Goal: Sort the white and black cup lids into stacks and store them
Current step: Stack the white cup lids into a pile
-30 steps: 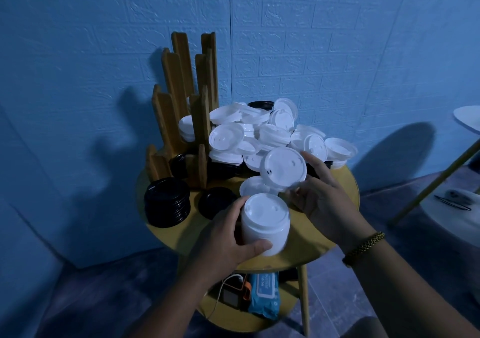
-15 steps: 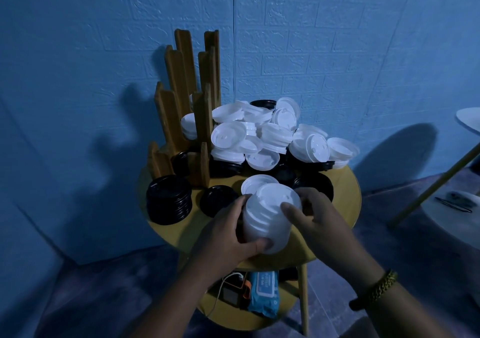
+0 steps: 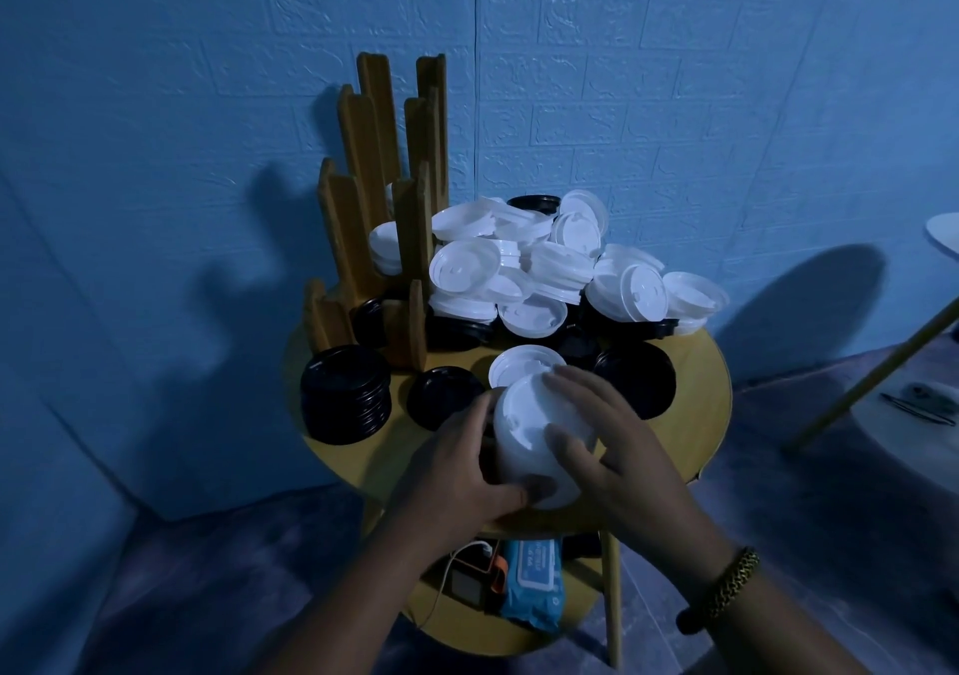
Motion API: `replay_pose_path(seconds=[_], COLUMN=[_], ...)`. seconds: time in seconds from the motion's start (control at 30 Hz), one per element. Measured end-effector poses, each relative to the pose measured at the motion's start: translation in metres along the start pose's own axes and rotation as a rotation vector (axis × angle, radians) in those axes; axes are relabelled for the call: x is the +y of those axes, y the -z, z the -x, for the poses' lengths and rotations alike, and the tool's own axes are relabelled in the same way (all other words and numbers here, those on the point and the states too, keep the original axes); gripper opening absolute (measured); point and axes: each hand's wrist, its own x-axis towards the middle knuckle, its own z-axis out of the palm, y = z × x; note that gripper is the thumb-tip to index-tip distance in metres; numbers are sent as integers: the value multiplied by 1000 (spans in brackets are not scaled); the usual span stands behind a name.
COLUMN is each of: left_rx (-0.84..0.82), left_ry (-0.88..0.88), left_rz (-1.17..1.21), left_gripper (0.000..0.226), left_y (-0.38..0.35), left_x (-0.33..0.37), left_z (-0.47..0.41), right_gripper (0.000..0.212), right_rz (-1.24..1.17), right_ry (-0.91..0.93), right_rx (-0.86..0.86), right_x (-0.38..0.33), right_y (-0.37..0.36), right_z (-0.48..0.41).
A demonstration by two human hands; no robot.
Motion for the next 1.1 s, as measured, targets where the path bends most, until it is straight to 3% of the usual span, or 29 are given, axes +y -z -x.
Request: replay_pose_path(seconds=[0.13,0.3,0.4,0.53,0.7,0.83,0.93,1.0,1.1], left_rx=[-18,-19,-15,-28,-33,-27,-12,-4,-7], left_ry=[-10,9,9,-24,-57,-35,-43,-43,-34], left_rz=[-21,2,47,15,18,129,169,172,178], left_gripper=[97,98,106,99,94,85,78,78,78], left_y=[0,1,1,2,2,1,1,0,1], left_x=[3,3,1,1,0,-1,1,1,1], left_z=[1,2,1,2,2,0,0,1,0], right_gripper=[82,85,93,101,79,74,26,28,34], right_rz=[90,238,318,312,209,157,-147,151,550], right_ry=[-9,-75,-81,-63,-31,-47,-87,4,86], right_rx=[-66,17,-17,-100,-142,-242,-113,17,-114], right_x=[0,-7,-12,-8,0,0,3,23,49], right_y=[2,-7,-9,-6,0,16,32,40,39], right_z=[-3,-1,-3,-5,-8,-16,-35,-54,-79])
